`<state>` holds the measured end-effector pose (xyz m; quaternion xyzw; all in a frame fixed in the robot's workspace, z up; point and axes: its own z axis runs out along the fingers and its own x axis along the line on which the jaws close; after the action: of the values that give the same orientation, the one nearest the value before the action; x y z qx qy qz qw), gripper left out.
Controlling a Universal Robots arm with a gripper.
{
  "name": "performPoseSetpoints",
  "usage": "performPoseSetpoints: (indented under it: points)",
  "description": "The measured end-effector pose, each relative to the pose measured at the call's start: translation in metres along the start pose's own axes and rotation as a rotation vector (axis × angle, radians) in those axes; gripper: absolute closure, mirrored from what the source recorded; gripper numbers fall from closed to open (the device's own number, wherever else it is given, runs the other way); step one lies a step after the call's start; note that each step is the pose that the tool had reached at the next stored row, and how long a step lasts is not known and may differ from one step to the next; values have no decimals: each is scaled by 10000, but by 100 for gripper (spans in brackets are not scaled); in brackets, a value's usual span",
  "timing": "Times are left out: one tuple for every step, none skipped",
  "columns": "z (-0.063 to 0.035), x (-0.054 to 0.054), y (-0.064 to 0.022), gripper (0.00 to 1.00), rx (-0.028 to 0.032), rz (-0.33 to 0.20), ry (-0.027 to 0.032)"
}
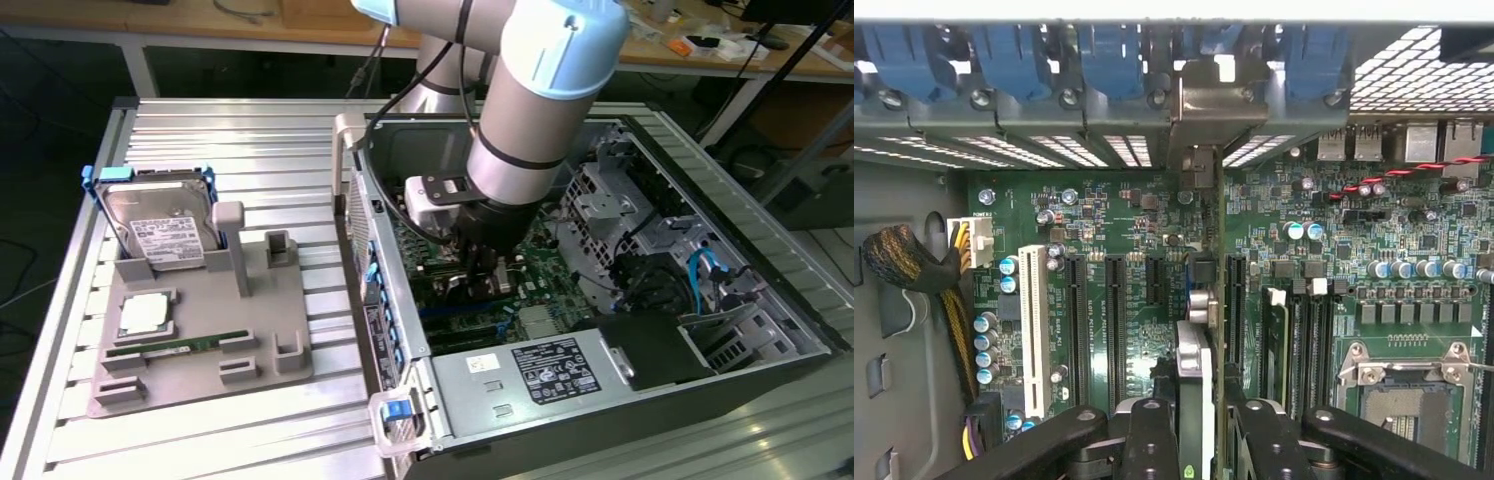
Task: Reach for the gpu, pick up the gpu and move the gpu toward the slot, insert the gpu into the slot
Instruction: 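Insert the gpu into the slot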
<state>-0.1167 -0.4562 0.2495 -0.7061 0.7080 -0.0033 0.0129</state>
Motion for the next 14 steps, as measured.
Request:
performPoseSetpoints:
  points:
    - [-5, 0, 0, 73, -2, 0, 3]
    - [-17, 1, 0, 73, -4, 0, 8]
    - [-30, 1, 0, 73, -3, -1, 5]
    - [-29, 0, 0, 73, -2, -1, 4]
    - [-29, 1, 0, 73, -2, 0, 4]
    - [-30, 3, 0, 73, -3, 0, 6]
    - [-30, 7, 0, 73, -3, 0, 5]
    - [-29, 12, -1, 73, -3, -1, 4]
    - [-29, 23, 0, 73, -3, 0, 5]
    - [-29, 26, 0, 73, -2, 1, 5]
    - [-28, 26, 0, 73, -2, 2, 6]
    - [-26, 27, 0, 73, -2, 2, 6]
    - [-22, 27, 0, 73, -2, 1, 6]
    - [-18, 27, 0, 73, -4, 1, 7]
